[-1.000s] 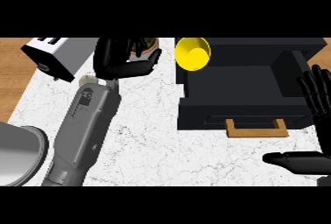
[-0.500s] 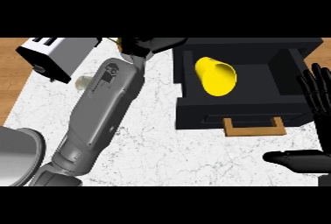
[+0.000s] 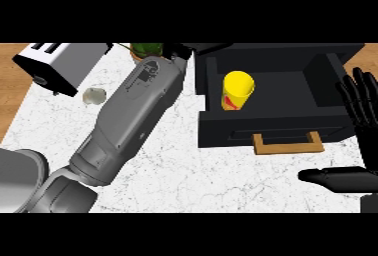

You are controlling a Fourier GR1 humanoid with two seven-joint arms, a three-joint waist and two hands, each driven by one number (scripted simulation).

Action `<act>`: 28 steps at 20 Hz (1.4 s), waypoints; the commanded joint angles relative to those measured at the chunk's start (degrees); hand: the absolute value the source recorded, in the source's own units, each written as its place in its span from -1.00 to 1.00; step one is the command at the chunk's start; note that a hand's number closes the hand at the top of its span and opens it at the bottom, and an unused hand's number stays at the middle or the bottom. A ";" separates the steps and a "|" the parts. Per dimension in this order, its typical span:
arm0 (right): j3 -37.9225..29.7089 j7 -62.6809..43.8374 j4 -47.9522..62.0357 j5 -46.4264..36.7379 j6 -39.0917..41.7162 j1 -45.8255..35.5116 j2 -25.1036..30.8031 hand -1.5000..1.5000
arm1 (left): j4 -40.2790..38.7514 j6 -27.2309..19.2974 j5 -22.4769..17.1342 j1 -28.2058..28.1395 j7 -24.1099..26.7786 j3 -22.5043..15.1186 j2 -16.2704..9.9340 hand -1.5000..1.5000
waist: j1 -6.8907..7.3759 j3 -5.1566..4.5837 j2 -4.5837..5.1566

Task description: Pick up the cup, place it into the drawer and close the drawer

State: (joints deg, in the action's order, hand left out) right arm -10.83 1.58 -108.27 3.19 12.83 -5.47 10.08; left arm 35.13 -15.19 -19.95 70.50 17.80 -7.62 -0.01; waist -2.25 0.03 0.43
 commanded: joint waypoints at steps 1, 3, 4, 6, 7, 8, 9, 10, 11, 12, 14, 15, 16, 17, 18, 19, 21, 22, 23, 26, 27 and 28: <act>-0.14 0.63 1.36 -0.21 0.56 -0.87 0.62 -1.00 | -5.58 -2.26 -4.28 1.57 2.84 -4.37 0.00 1.00 | -0.44 0.01 0.11; 1.08 3.70 1.47 -1.38 0.89 1.46 -0.62 -1.00 | -5.81 -2.92 -6.99 3.13 1.86 -7.67 0.00 1.00 | -0.99 0.03 0.12; 0.81 -0.37 -1.57 -0.23 0.17 -0.03 -0.17 -1.00 | -9.72 -0.09 -5.68 1.64 5.68 -5.68 0.00 1.00 | -1.01 0.00 0.29; -0.42 0.32 0.47 0.67 1.91 -0.57 1.60 -1.00 | -8.04 -3.50 -8.22 1.30 4.49 -11.57 0.01 1.00 | -1.29 0.02 0.23; -0.44 3.29 0.10 1.08 2.44 1.53 0.67 -1.00 | -9.47 -4.35 -9.22 3.60 2.73 -11.12 0.01 1.00 | -1.72 0.04 0.31; 0.00 2.42 2.95 -0.81 0.25 -1.27 -0.05 -1.00 | -9.66 -5.47 -9.22 3.46 2.16 -12.99 0.00 1.00 | -1.38 0.04 0.35; 0.53 2.19 4.24 -0.58 0.54 -2.73 -0.08 -1.00 | -9.39 -5.84 -10.07 3.43 0.69 -15.27 0.01 1.00 | -1.65 0.05 0.41; 1.05 0.08 1.47 -1.10 -0.15 -3.48 0.16 -1.00 | -9.47 -6.85 -9.90 4.05 -0.25 -17.35 0.01 1.00 | -2.22 0.04 0.39; -1.26 1.84 1.36 1.86 2.78 0.24 1.66 -1.00 | -10.07 -6.08 -8.77 1.64 1.30 -18.74 0.00 1.00 | -2.12 0.06 0.30; -2.14 1.99 2.73 2.43 2.64 -1.52 2.08 -1.00 | -10.32 -7.93 -9.67 3.67 -1.20 -19.83 0.01 1.00 | -2.55 0.07 0.44; 0.26 2.29 3.61 -0.90 0.75 -3.23 0.68 -1.00 | -10.15 -7.84 -11.00 4.40 -2.31 -21.94 0.01 -1.00 | -2.43 0.06 0.58; -0.51 -1.24 0.73 1.66 2.21 -3.24 2.23 -1.00 | -6.46 -9.52 -12.68 1.87 -3.95 -24.95 0.00 -1.00 | -2.71 0.03 0.27; 1.43 1.04 -0.63 0.08 1.28 0.35 -0.50 -1.00 | -11.75 -5.94 -10.78 1.61 -0.17 -23.58 0.01 -1.00 | -2.60 0.03 0.57; 0.45 0.76 0.95 0.97 2.40 -0.91 0.99 -1.00 | -12.07 -7.78 -11.63 3.59 -2.22 -24.09 0.01 -1.00 | -2.90 0.05 0.67; 0.49 0.69 -0.23 1.12 1.60 -0.22 0.05 -1.00 | -11.62 -8.11 -11.18 3.02 -3.51 -26.34 0.00 -1.00 | -3.14 0.06 0.59; 1.38 0.55 1.34 -0.13 1.27 -3.02 0.33 -1.00 | -10.82 -9.21 -11.18 -0.26 -1.70 -28.50 0.00 -1.00 | -3.07 0.05 0.77; 1.70 -0.14 -0.99 -1.05 -0.10 -0.71 -0.80 -1.00 | -10.48 -10.03 -11.15 1.68 -4.87 -29.85 0.00 -1.00 | -2.09 0.02 0.37; 0.60 0.19 2.33 0.22 0.66 -4.55 0.41 -1.00 | -11.55 -11.53 -11.09 0.36 -2.48 -30.92 0.01 -1.00 | -3.03 0.05 0.93; 0.84 1.79 1.53 1.13 2.14 -1.99 0.21 -1.00 | -8.98 -13.78 -11.99 -0.92 -3.61 -32.73 0.00 -1.00 | -3.32 0.06 0.72; 1.12 -0.01 -0.44 2.84 2.27 -1.80 -0.42 -1.00 | -6.41 -14.66 -14.91 -0.04 -1.00 -30.96 0.00 -1.00 | -2.89 0.01 0.51; 0.21 0.20 -0.26 5.01 2.97 -1.96 -0.42 -1.00 | -6.03 -14.14 -15.45 1.49 -0.45 -30.25 0.01 -1.00 | -2.72 0.02 0.48; 0.80 0.28 0.07 7.14 4.56 -1.04 -0.96 -1.00 | -8.26 -14.59 -15.04 1.94 1.98 -29.73 0.01 -1.00 | -3.07 0.03 0.70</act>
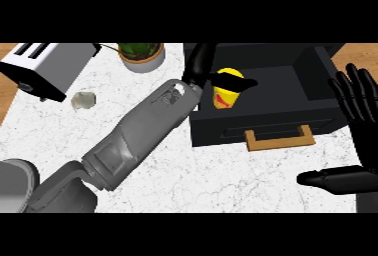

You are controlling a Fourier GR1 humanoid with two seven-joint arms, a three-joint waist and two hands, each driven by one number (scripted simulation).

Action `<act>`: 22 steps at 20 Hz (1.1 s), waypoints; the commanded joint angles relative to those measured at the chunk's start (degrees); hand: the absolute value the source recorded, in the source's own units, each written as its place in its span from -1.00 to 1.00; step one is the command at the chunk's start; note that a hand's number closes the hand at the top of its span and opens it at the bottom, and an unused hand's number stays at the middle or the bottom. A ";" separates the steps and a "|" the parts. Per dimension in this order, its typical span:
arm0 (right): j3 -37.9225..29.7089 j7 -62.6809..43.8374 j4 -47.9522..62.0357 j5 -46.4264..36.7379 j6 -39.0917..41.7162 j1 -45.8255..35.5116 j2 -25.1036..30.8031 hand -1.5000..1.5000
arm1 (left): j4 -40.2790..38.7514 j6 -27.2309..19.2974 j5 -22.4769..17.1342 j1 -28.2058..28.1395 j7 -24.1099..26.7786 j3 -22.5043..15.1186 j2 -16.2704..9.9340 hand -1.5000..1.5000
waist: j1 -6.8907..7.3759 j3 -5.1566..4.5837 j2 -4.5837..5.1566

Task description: Pick up the cup, place it into the drawer and close the drawer

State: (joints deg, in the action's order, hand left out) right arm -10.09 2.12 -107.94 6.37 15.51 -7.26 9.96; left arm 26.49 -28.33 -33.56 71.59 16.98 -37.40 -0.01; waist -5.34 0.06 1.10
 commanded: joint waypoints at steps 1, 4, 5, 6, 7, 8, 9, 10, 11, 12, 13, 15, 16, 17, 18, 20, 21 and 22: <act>-0.97 -2.21 1.52 6.66 2.78 -2.11 0.20 -1.00 | 3.28 -1.15 -2.00 0.17 2.70 -0.59 0.01 -1.00 | 1.20 -0.01 -0.25; -0.31 -2.70 -2.22 10.03 6.31 1.73 0.95 1.00 | 5.16 -3.42 -3.85 -0.16 5.87 0.40 0.01 -1.00 | 1.29 -0.03 -0.53; -3.19 -3.48 -2.57 11.82 6.80 1.03 3.25 1.00 | 4.46 -1.51 -4.49 0.40 6.39 1.76 0.01 -1.00 | 1.85 -0.04 -0.57; -1.07 -3.71 -5.42 10.43 7.52 3.45 2.90 1.00 | 3.63 -0.01 -4.35 0.31 7.77 3.31 0.01 -1.00 | 2.43 -0.06 -0.72; 0.10 -0.37 -5.20 8.84 9.35 5.79 2.48 1.00 | 2.98 0.65 -5.04 1.15 7.60 5.05 0.01 -1.00 | 2.71 -0.04 -0.71; 0.43 -6.68 -7.85 7.93 5.93 2.31 3.40 1.00 | 5.23 -1.06 -4.85 -0.01 6.06 2.57 0.01 -1.00 | 3.10 -0.07 -0.88; -1.87 -1.21 -4.32 7.71 10.33 3.44 6.15 1.00 | 3.90 -0.87 -5.79 0.17 7.22 3.94 0.01 -1.00 | 2.83 -0.03 -0.65; 0.83 -0.96 -7.22 3.19 10.63 5.80 6.23 1.00 | 4.11 -1.39 -5.00 2.61 4.82 5.33 0.01 -1.00 | 3.72 -0.05 -1.02; 1.07 -2.84 -9.99 2.68 11.23 7.22 7.58 1.00 | 4.68 -0.90 -4.26 1.41 5.41 5.27 -0.74 -1.00 | 4.10 -0.08 -1.24; 1.84 -3.41 -9.04 1.51 10.70 5.75 7.36 1.00 | 4.70 0.58 -4.70 1.83 5.03 6.52 -1.00 -1.00 | 4.42 -0.08 -1.08; -0.97 -5.65 -9.78 5.28 12.34 5.67 10.03 1.00 | 7.11 -2.12 -4.94 2.80 1.90 6.97 -0.91 -1.00 | 4.79 -0.08 -1.40; 1.62 -1.02 -6.58 -0.84 12.39 7.78 7.90 1.00 | 12.23 -1.56 -4.40 -2.53 1.90 6.64 -3.00 -1.00 | 5.87 -0.06 -1.45; 3.54 -4.02 -10.51 -3.39 10.78 6.52 7.99 1.00 | 9.95 0.38 -4.58 -0.35 2.19 8.32 -4.87 -1.00 | 5.29 -0.09 -1.26; 1.81 -3.90 -11.15 -3.97 11.35 8.27 9.54 1.00 | 13.38 1.69 -5.27 -0.93 -1.35 8.10 -7.59 -1.00 | 5.81 -0.10 -1.60; 4.51 -5.01 -11.68 -7.62 8.99 7.33 7.51 1.00 | 13.82 0.69 -4.90 -2.94 0.23 8.78 -7.71 -1.00 | 5.90 -0.10 -1.44; 5.57 -6.27 -9.85 -10.66 7.53 3.79 7.34 1.00 | 15.90 1.83 -4.29 -4.65 0.19 9.41 -8.67 -1.00 | 5.93 -0.09 -1.28; 6.99 -6.51 -10.73 -12.00 7.07 4.70 6.41 1.00 | 17.05 2.23 -4.50 -5.12 -1.18 10.35 -11.22 -1.00 | 6.00 -0.09 -1.34; 7.12 -5.93 -11.50 -13.82 7.47 7.01 6.96 1.00 | 21.93 -0.66 -3.63 -7.14 -2.46 9.00 -10.43 -1.00 | 6.28 -0.08 -1.59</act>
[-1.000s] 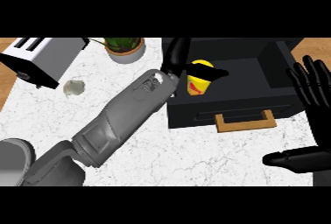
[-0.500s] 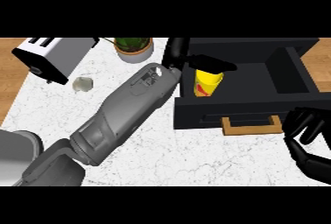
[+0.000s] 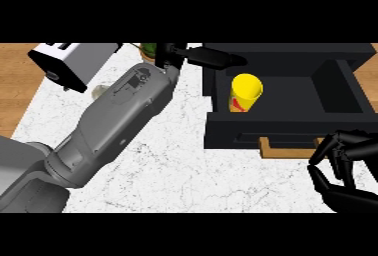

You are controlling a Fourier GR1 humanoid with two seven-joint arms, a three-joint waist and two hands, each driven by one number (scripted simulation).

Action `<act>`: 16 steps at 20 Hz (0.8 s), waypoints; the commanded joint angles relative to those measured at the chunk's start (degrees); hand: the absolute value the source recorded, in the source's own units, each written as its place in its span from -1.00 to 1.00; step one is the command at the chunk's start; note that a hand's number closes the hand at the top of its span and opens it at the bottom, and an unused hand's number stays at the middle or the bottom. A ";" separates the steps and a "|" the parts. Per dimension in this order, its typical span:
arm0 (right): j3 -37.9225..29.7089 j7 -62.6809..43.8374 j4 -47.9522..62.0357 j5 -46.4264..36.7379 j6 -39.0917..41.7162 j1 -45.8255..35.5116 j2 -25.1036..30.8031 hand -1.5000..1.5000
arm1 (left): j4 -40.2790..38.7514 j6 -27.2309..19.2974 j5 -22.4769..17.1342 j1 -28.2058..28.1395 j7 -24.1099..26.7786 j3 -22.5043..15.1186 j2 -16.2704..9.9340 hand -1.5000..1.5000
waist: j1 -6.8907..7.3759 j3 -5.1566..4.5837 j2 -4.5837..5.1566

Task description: Pick up the cup, place it into the drawer and close the drawer

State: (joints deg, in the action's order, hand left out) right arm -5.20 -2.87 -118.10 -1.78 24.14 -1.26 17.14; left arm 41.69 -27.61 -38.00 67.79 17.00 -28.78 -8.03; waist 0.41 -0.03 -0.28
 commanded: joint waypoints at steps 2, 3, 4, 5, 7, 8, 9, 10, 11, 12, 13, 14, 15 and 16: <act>4.90 2.84 1.82 -12.14 -4.32 2.40 -2.63 1.00 | 9.45 2.12 -0.49 -5.16 -4.27 1.99 -7.73 -1.00 | 1.01 0.03 -0.17; 3.57 1.10 3.07 -10.24 -3.58 0.11 -1.67 1.00 | 11.32 2.68 -0.23 -10.01 -2.57 2.04 -8.04 -1.00 | 0.88 0.01 -0.05; 6.42 3.92 4.99 -15.89 -6.16 -0.10 -3.22 1.00 | 11.04 3.59 -0.40 -8.74 -2.79 3.32 -9.09 -1.00 | 0.75 0.03 0.10; 5.33 2.17 7.65 -16.44 -6.49 -4.59 -2.07 1.00 | 14.09 0.56 0.44 -11.35 -3.55 1.94 -7.33 -1.00 | 1.22 0.02 0.03; 6.42 2.23 9.54 -18.21 -6.31 -7.09 -1.55 1.00 | 17.60 2.56 0.01 -12.90 -5.29 3.69 -11.17 -1.00 | 1.04 0.02 0.05; 8.66 5.66 10.10 -21.68 -8.47 -3.64 -2.95 1.00 | 19.98 3.39 -0.37 -16.39 -4.60 3.97 -12.43 -1.00 | 1.10 0.03 0.01; 8.37 3.83 11.30 -22.30 -8.43 -6.07 -2.48 1.00 | 20.86 3.87 0.18 -18.01 -4.49 4.17 -13.28 -1.00 | 0.93 0.02 0.08; 11.13 5.16 12.72 -26.64 -8.68 -6.13 -1.36 1.00 | 21.30 4.40 -0.58 -17.91 -5.67 4.26 -13.99 -1.00 | 1.49 0.02 0.07; 12.03 8.44 15.61 -29.23 -9.34 -5.01 -0.30 1.00 | 23.38 4.08 -0.93 -20.26 -4.62 3.88 -12.75 -1.00 | 1.80 0.04 0.08; 12.32 6.47 15.07 -30.12 -8.67 -6.83 0.60 1.00 | 23.77 7.51 -1.95 -20.33 -5.76 5.92 -17.00 -1.00 | 1.63 0.01 0.10; 15.15 6.39 16.68 -33.83 -10.51 -7.46 -0.59 1.00 | 24.04 5.37 -1.28 -19.75 -6.14 6.45 -16.54 -1.00 | 1.39 0.02 0.15; 16.78 7.51 20.53 -37.72 -11.68 -8.64 0.27 1.00 | 22.41 5.96 -0.95 -22.05 -2.75 5.84 -14.67 -1.00 | 1.84 0.00 0.49; 17.04 6.44 22.98 -39.49 -12.35 -10.94 0.21 1.00 | 25.87 5.23 -0.57 -24.45 -3.31 4.88 -15.19 -1.00 | 2.67 0.01 0.27; 17.59 9.22 25.22 -40.83 -13.43 -10.11 0.85 1.00 | 26.74 8.29 -1.81 -26.14 -3.24 6.64 -18.09 -1.00 | 2.40 0.02 0.32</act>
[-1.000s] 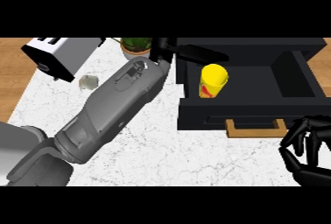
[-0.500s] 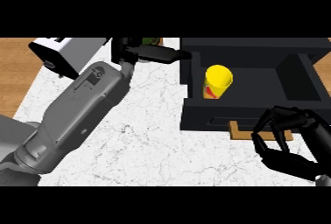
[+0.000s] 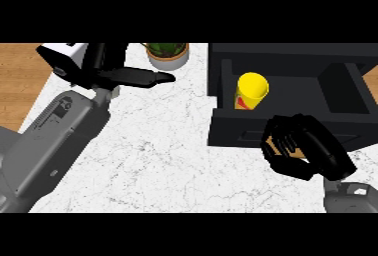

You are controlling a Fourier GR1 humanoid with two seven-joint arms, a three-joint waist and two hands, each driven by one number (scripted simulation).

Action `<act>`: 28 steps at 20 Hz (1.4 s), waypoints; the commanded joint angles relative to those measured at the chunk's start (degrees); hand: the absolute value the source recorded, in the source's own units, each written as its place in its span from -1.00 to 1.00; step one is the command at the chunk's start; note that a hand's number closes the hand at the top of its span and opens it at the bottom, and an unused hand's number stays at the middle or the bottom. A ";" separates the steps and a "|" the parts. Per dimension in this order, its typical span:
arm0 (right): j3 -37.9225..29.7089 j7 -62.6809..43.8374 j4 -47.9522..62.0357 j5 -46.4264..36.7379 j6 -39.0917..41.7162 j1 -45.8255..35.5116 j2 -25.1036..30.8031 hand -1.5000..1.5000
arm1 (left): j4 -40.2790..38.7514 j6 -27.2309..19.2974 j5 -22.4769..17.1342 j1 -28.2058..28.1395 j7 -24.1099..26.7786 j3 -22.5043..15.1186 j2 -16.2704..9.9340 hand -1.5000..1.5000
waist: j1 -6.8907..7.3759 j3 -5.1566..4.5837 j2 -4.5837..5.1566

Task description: Pick up the cup, place it into the drawer and close the drawer

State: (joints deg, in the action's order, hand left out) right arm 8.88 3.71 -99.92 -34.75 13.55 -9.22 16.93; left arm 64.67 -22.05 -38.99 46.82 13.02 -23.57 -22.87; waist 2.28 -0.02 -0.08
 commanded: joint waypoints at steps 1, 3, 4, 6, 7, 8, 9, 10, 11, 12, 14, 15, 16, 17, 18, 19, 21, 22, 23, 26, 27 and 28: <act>2.41 5.26 8.16 -8.42 -3.28 -1.76 3.15 1.00 | 3.37 3.58 -1.04 -6.66 1.45 2.64 -4.30 -1.00 | -0.21 0.03 0.15; 5.06 5.28 15.93 -13.58 -8.00 -5.70 0.06 1.00 | 5.07 3.57 -0.78 -8.77 1.69 2.73 -4.29 -1.00 | 0.12 0.05 0.29; 6.51 4.92 19.88 -15.73 -9.16 -7.93 -1.32 1.00 | 6.29 2.92 -0.92 -6.07 -1.39 3.17 -4.87 -1.00 | 0.11 0.07 0.29; 5.48 7.15 26.95 -17.14 -11.98 -11.83 -2.07 1.00 | 9.10 4.19 -1.25 -10.18 -0.37 4.41 -6.85 -1.00 | 0.44 0.07 0.31; 4.11 9.43 29.71 -17.03 -13.30 -11.04 -0.90 1.00 | 11.76 4.68 -1.11 -12.39 -0.93 4.34 -7.80 -1.00 | 0.04 0.08 0.20; 4.01 7.13 34.01 -17.38 -11.69 -16.72 -2.88 1.00 | 10.27 6.15 -1.06 -14.31 1.33 4.57 -7.07 -1.00 | 0.27 0.05 0.40; 3.84 11.99 39.40 -18.29 -18.89 -14.27 -4.45 1.00 | 9.77 7.42 -2.09 -11.81 -0.55 6.37 -8.51 -1.00 | 0.08 0.11 0.58; 1.38 12.37 42.30 -16.77 -17.48 -18.17 -3.90 1.00 | 11.74 8.51 -2.24 -16.02 0.59 6.75 -9.40 -1.00 | 0.22 0.08 0.46; 1.62 10.62 44.31 -17.39 -16.66 -21.15 -5.56 1.00 | 13.29 7.89 -1.32 -19.20 2.60 6.41 -8.15 -1.00 | -0.02 0.06 0.35; 0.45 11.96 48.47 -17.17 -18.93 -22.19 -6.36 1.00 | 17.49 6.68 -1.64 -19.23 -1.25 6.46 -10.30 -1.00 | 0.49 0.11 0.31; -0.36 12.50 55.70 -18.24 -19.18 -27.76 -6.80 1.00 | 13.60 10.89 -2.78 -17.93 0.25 9.66 -11.74 -1.00 | 0.54 0.09 0.68; -2.37 17.81 58.89 -16.73 -20.42 -28.10 -5.02 1.00 | 14.79 9.63 -1.16 -20.82 1.12 9.05 -10.53 -1.00 | -0.21 0.09 0.51; -3.87 18.33 61.61 -15.67 -19.36 -30.38 -4.25 1.00 | 13.95 11.60 -1.46 -23.03 3.79 9.05 -10.15 -1.00 | 0.41 0.09 0.75; -4.34 17.39 65.99 -16.47 -20.49 -33.72 -5.68 1.00 | 14.46 9.43 -1.00 -20.41 1.79 8.90 -9.24 -1.00 | 0.57 0.12 0.87; -4.10 19.33 68.71 -16.77 -22.08 -32.52 -6.33 1.00 | 14.03 10.13 -0.27 -21.02 1.51 8.46 -9.75 -1.00 | 0.44 0.13 0.92; -5.43 19.27 70.46 -16.28 -19.75 -36.80 -4.43 1.00 | 12.19 13.22 -1.75 -19.73 1.60 10.41 -11.27 -1.00 | 0.76 0.12 1.18; -6.83 19.38 74.15 -15.57 -19.15 -39.28 -4.62 1.00 | 12.65 15.41 -2.22 -23.55 4.36 11.38 -11.27 -1.00 | 1.21 0.09 1.17; -8.12 19.07 75.87 -15.17 -18.46 -41.89 -3.21 1.00 | 9.03 14.41 -0.13 -21.21 5.24 10.24 -9.44 -1.00 | 0.67 0.10 1.48; -8.70 21.49 78.48 -15.19 -20.87 -40.87 -2.81 1.00 | 10.79 14.52 -0.71 -21.57 4.82 10.06 -9.10 -1.00 | 1.49 0.16 1.74; -10.19 20.94 82.20 -14.57 -18.42 -44.40 -0.96 1.00 | 14.19 13.21 -0.54 -22.43 3.33 8.90 -8.13 -1.00 | 2.52 0.21 1.77; -10.68 21.72 82.32 -14.16 -17.35 -44.96 0.90 1.00 | 13.00 16.00 -2.52 -21.47 2.10 10.71 -10.13 -1.00 | 2.85 0.21 2.10; -10.83 20.73 83.24 -13.99 -16.59 -45.84 0.49 1.00 | 14.06 15.46 -2.18 -21.55 1.82 10.71 -10.40 -1.00 | 3.15 0.22 1.99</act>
State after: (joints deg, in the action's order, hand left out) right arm 0.70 26.78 -23.42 -48.71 -4.03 -49.06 13.18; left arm 77.60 -7.73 -40.50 25.23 15.87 -13.53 -32.58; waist 4.09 -0.10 0.47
